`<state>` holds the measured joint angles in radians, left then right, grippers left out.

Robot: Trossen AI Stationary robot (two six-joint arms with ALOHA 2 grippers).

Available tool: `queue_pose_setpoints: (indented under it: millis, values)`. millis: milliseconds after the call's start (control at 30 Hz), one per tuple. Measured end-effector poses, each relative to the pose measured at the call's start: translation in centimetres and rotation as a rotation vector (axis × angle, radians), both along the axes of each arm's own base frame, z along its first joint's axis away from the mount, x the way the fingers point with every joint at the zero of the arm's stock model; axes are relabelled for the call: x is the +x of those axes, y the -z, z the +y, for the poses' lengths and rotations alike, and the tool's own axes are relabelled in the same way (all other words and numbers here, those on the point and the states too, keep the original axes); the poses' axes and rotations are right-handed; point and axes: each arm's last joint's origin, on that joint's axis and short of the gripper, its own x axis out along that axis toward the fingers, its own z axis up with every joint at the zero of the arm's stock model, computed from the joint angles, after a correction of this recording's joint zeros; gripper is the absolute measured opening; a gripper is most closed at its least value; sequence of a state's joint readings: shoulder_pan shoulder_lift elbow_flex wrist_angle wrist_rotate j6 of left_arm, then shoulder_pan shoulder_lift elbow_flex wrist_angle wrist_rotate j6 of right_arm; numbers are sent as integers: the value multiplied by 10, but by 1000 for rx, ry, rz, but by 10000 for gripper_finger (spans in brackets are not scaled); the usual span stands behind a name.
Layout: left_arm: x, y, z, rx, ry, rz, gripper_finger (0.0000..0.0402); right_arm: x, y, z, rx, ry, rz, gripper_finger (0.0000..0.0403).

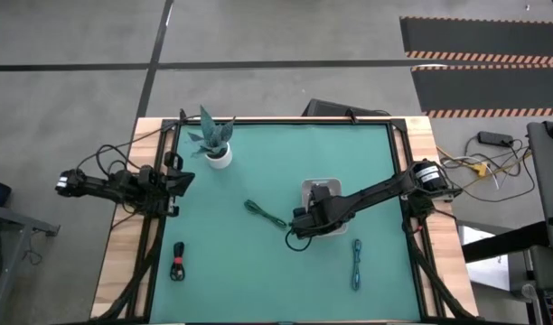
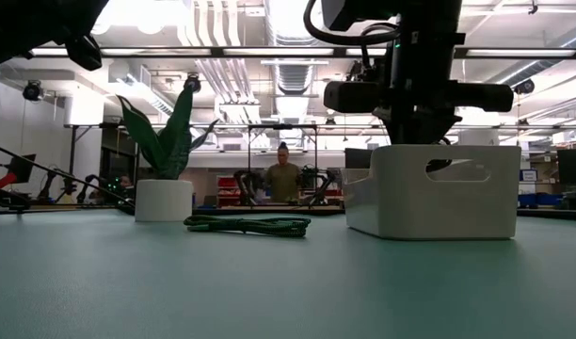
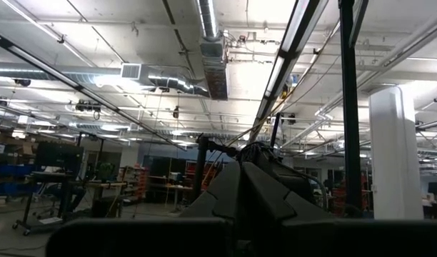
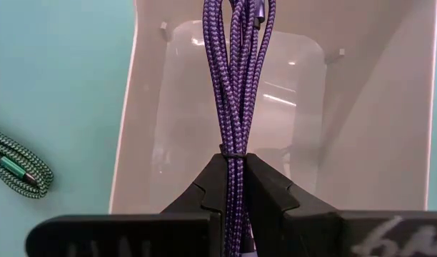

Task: Pick and place USB-C Cables
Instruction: Put the violet charger cable into the gray bin

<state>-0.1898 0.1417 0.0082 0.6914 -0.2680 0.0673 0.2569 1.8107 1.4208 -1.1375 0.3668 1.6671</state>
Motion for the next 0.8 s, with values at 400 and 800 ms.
queue_pose_setpoints:
  millis: [400,800]
  values:
    - [0,0,0,0,0,2,0,1,6,0,-4,20,6,24]
    - [0,0,0,-1,-1,0,0,4,19,0,-12,18,43,24]
